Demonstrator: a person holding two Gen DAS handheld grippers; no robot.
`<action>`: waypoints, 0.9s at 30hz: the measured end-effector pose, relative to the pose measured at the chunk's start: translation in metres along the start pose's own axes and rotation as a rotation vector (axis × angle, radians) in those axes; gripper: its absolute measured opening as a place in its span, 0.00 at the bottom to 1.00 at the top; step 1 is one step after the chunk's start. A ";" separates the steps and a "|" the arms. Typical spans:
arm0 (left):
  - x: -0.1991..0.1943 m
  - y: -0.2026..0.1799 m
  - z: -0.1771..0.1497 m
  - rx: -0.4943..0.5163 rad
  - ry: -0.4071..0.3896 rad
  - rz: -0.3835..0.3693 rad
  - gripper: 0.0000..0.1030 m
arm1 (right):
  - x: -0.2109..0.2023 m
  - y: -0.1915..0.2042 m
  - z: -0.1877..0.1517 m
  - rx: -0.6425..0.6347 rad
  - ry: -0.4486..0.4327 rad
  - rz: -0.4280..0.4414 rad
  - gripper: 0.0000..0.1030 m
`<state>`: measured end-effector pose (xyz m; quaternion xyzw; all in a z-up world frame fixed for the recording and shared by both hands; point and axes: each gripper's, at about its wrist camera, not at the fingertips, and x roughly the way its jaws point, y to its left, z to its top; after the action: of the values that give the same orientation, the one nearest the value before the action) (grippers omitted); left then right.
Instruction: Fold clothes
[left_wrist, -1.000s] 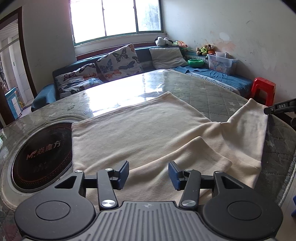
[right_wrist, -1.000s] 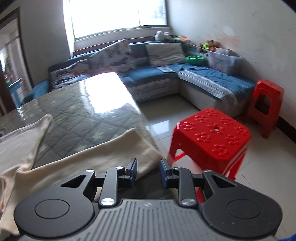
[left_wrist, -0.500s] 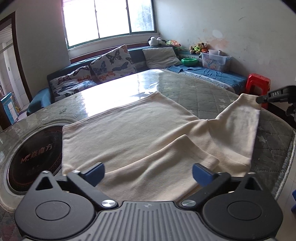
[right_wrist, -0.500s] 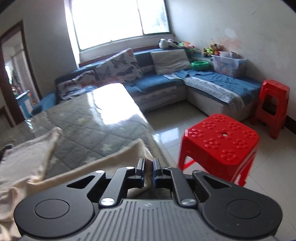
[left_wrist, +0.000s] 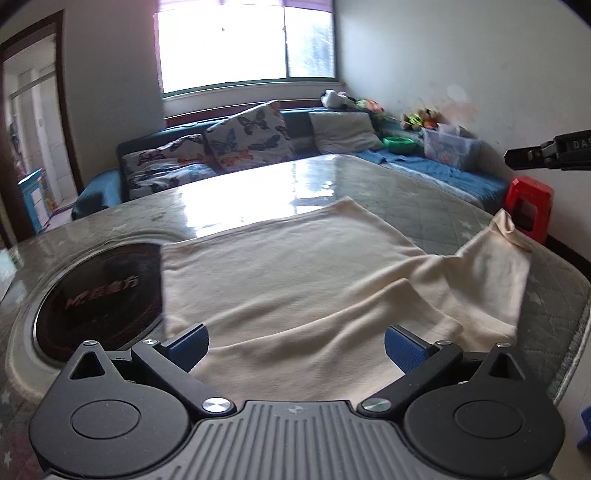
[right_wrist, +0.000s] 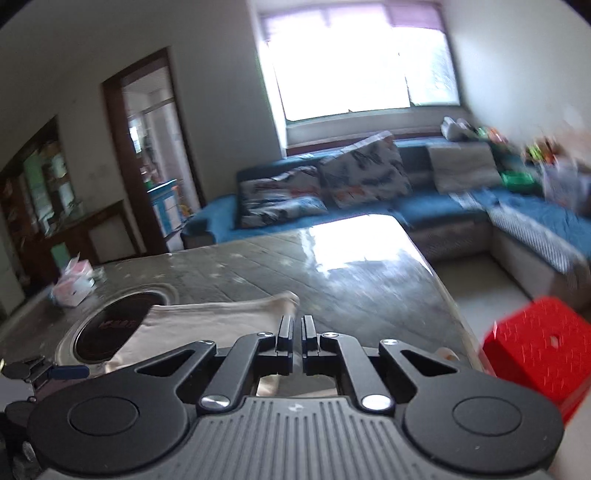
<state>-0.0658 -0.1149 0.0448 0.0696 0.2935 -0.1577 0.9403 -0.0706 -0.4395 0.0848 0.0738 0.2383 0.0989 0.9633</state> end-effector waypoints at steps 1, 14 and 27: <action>-0.002 0.004 -0.001 -0.013 -0.003 0.003 1.00 | 0.001 0.007 0.003 -0.020 -0.007 -0.006 0.03; -0.001 0.020 -0.008 -0.036 0.011 0.008 1.00 | 0.020 -0.025 -0.049 -0.028 0.141 -0.336 0.36; 0.007 0.005 -0.004 -0.009 0.046 0.034 1.00 | 0.030 -0.104 -0.071 0.155 0.159 -0.459 0.35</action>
<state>-0.0605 -0.1107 0.0377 0.0739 0.3147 -0.1389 0.9361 -0.0621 -0.5266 -0.0107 0.0834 0.3308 -0.1356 0.9302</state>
